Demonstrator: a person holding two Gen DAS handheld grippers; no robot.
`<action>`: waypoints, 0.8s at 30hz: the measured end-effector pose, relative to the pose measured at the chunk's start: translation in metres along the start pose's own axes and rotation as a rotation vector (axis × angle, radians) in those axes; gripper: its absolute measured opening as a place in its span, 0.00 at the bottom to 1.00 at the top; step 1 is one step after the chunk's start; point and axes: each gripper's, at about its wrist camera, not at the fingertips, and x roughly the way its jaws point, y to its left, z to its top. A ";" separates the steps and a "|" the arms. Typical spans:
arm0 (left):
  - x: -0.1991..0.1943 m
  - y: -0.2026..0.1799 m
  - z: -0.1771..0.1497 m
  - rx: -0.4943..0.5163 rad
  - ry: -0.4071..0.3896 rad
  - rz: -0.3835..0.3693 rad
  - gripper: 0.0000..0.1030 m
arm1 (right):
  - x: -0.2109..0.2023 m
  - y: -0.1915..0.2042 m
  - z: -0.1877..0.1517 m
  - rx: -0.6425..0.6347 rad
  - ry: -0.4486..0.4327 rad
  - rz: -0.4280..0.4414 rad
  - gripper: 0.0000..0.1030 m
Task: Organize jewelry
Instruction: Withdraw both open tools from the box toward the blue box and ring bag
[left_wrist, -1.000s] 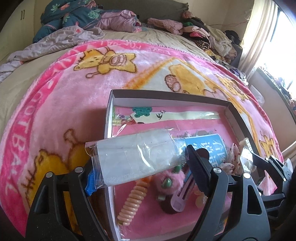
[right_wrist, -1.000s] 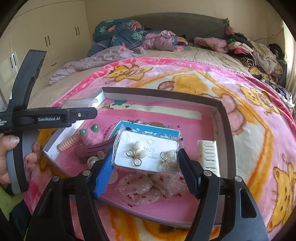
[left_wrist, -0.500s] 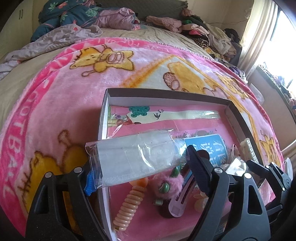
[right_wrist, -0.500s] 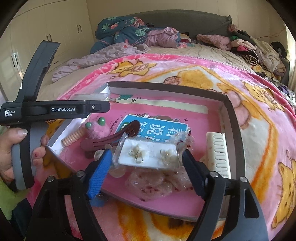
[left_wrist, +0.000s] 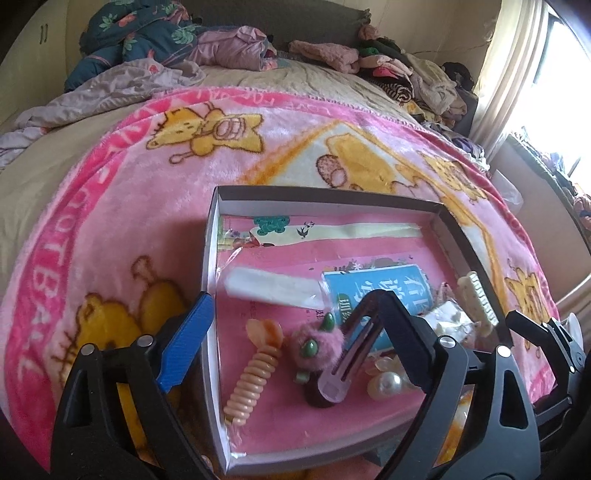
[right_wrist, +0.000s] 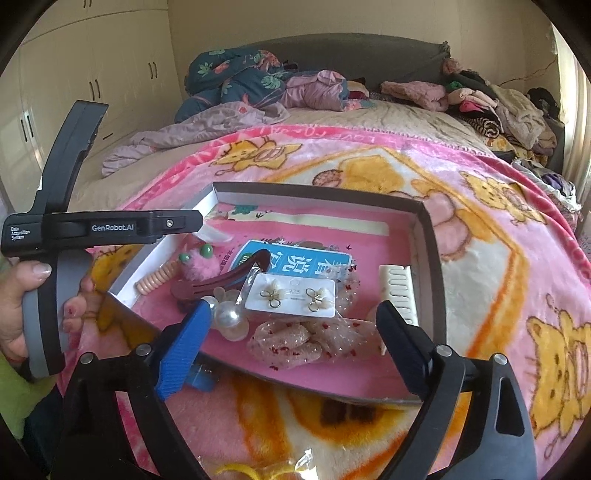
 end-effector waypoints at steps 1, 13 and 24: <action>-0.005 -0.001 -0.001 0.000 -0.006 -0.001 0.81 | -0.003 0.001 0.000 -0.001 -0.003 -0.001 0.86; -0.049 -0.010 -0.009 0.005 -0.071 0.003 0.87 | -0.037 0.007 -0.008 -0.007 -0.044 -0.015 0.89; -0.075 -0.017 -0.027 0.005 -0.101 0.002 0.89 | -0.061 0.011 -0.020 -0.011 -0.063 -0.025 0.90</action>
